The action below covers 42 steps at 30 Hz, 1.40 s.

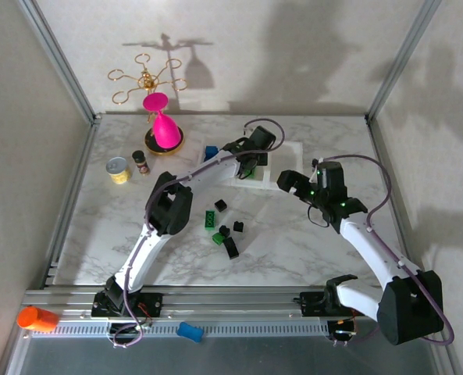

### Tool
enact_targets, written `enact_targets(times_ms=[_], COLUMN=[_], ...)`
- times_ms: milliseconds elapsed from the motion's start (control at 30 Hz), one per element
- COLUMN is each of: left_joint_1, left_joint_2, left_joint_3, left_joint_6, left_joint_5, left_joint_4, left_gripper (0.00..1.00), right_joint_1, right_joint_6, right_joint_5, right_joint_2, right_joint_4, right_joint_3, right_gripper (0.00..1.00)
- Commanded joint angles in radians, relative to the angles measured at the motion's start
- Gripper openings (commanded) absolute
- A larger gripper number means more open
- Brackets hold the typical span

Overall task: Sort the legos into containers by color
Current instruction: Place the lego in the container, then pick up the lego from the center of the table.

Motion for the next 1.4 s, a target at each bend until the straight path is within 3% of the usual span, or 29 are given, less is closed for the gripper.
enact_targets(times_ms=[0, 400, 600, 700, 1067, 1367], left_joint_1=[0.014, 0.029, 0.025, 0.009, -0.02, -0.044], left_joint_2=[0.035, -0.019, -0.128, -0.246, -0.728, -0.935], left_joint_3=[0.054, 0.07, 0.04, -0.086, -0.789, -1.171], left_joint_6=[0.021, 0.032, 0.041, 0.047, -0.051, -0.175], left_joint_5=[-0.035, -0.02, -0.021, -0.03, 0.0, 0.041], left_joint_4=[-0.059, -0.071, -0.082, -0.04, 0.112, 0.132], left_gripper=[0.29, 0.48, 0.5, 0.51, 0.52, 0.55], right_joint_1=[-0.011, -0.017, -0.017, -0.017, 0.026, 0.211], right_joint_6=[-0.021, -0.028, -0.061, -0.079, -0.12, -0.107], right_joint_5=[-0.019, -0.054, -0.07, -0.07, -0.182, -0.168], right_joint_2=[-0.005, -0.023, -0.041, -0.061, -0.119, -0.146], right_joint_4=[0.011, 0.015, -0.016, -0.035, -0.022, 0.027], right_joint_3=[0.005, 0.019, 0.034, 0.025, -0.082, -0.157], right_gripper=[0.99, 0.99, 0.99, 0.99, 0.99, 0.99])
